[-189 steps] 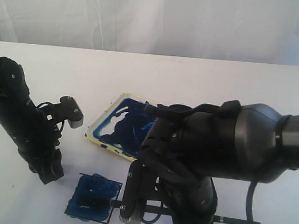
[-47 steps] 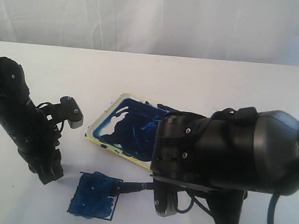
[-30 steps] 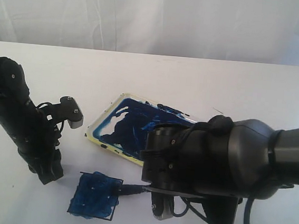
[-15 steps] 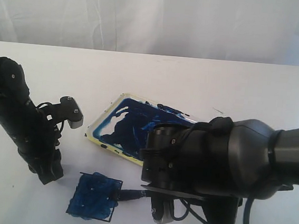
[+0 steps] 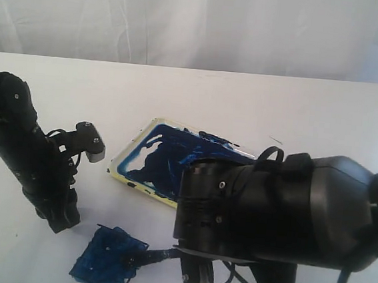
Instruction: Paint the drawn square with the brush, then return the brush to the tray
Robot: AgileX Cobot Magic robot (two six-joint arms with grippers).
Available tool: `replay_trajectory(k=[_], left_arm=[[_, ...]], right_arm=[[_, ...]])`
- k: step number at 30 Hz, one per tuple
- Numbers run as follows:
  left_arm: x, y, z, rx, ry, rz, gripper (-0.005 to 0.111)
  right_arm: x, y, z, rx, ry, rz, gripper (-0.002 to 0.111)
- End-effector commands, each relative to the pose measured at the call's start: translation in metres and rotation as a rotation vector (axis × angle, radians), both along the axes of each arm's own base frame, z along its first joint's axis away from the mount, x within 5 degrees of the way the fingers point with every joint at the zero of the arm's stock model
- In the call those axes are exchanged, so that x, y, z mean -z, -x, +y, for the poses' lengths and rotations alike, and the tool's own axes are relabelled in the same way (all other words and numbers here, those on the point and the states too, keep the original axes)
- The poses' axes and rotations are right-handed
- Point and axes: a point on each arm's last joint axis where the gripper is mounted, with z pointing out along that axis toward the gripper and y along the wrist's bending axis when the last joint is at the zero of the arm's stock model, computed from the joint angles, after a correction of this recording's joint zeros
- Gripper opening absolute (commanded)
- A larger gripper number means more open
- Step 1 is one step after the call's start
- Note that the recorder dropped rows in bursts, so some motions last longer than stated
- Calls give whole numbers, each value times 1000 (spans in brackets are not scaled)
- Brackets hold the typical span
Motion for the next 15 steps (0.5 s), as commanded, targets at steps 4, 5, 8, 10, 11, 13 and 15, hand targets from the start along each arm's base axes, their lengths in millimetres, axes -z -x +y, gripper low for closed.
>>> replay_trajectory(k=[4,5,8,10,11,13,15], left_arm=[[9,7,3,25,-31,68,42],[9,7,3,25,-31,68,42],[9,7,3,25,-31,68,42],[9,7,3,25,-31,68,42],[9,7,3,25,-31,68,42],[9,7,3,25,-31,68,42],[9,7,3,25,-31,68,42]], right_arm=[[3,13,10,-58,-3,24,0],[8,13,10,-53,5,36,0],[16,13,12,-51,26,58,0],[16,13,12,-51,30,59,0],[16,13,11,-44,42,60,0],[16,13,10,-41,48,60,0],[16,13,10,-41,48,60,0]])
